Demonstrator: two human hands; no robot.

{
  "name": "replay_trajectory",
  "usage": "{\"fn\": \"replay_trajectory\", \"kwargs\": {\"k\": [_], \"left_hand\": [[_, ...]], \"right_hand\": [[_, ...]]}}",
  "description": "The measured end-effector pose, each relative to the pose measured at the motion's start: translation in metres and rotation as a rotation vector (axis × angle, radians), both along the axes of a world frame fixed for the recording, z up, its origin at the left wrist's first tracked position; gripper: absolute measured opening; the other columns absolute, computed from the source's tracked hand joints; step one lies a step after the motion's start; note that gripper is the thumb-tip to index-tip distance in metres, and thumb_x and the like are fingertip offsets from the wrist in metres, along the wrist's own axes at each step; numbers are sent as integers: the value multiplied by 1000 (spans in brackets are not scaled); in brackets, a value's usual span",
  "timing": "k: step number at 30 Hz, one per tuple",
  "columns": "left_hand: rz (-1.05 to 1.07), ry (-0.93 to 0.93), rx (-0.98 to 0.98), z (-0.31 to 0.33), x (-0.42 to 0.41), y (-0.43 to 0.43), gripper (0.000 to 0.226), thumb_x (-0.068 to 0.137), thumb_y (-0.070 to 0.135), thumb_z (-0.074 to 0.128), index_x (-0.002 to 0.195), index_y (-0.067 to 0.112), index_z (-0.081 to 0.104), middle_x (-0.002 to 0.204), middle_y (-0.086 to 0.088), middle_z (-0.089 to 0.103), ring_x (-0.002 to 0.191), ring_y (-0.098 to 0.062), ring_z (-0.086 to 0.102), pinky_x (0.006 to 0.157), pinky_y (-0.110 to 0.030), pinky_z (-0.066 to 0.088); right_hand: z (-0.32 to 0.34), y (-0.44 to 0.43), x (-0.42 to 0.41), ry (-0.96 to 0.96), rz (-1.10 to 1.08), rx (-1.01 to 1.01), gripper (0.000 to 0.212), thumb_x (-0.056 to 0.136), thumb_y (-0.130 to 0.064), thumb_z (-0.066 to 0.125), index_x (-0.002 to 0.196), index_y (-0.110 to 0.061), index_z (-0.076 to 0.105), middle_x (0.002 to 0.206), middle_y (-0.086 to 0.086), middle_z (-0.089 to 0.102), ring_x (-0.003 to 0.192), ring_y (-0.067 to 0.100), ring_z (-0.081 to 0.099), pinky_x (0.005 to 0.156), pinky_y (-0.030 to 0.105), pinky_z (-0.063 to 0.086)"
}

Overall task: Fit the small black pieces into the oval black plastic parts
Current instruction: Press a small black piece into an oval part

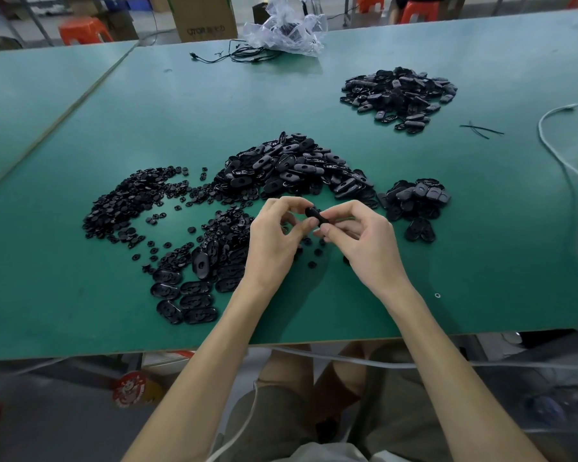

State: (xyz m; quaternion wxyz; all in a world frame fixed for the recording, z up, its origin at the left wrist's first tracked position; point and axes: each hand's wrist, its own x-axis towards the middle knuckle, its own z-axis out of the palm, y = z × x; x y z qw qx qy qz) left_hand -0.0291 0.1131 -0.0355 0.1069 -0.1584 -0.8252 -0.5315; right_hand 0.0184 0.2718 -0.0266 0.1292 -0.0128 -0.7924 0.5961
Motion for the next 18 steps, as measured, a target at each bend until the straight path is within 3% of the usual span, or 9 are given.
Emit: {"fn": "replay_trajectory", "kwargs": {"k": [6,11,18], "left_hand": [[-21,-44,87,4,4,0,20,88,11,82,99,19,68,92,19,73,86,-2,69,75,-18,51],[-26,4,88,6,6,0,23,89,4,78,103,18,66,96,13,70,92,-4,69,78,-10,47],[-85,7,71,9,8,0,23,91,2,76,109,16,75,104,8,73,91,-12,69,82,-31,57]], "right_hand": [[-4,-1,-1,12,-5,28,14,96,-7,73,105,-18,68,93,-8,80,89,1,76,80,14,56],[-7,-4,-5,44,4,143,12,97,-11,73,105,-20,71,105,-7,74,96,4,72,83,15,56],[-8,-3,-5,97,-60,123,8,99,-17,70,106,-22,70,99,-11,73,92,7,69,79,15,53]]}}
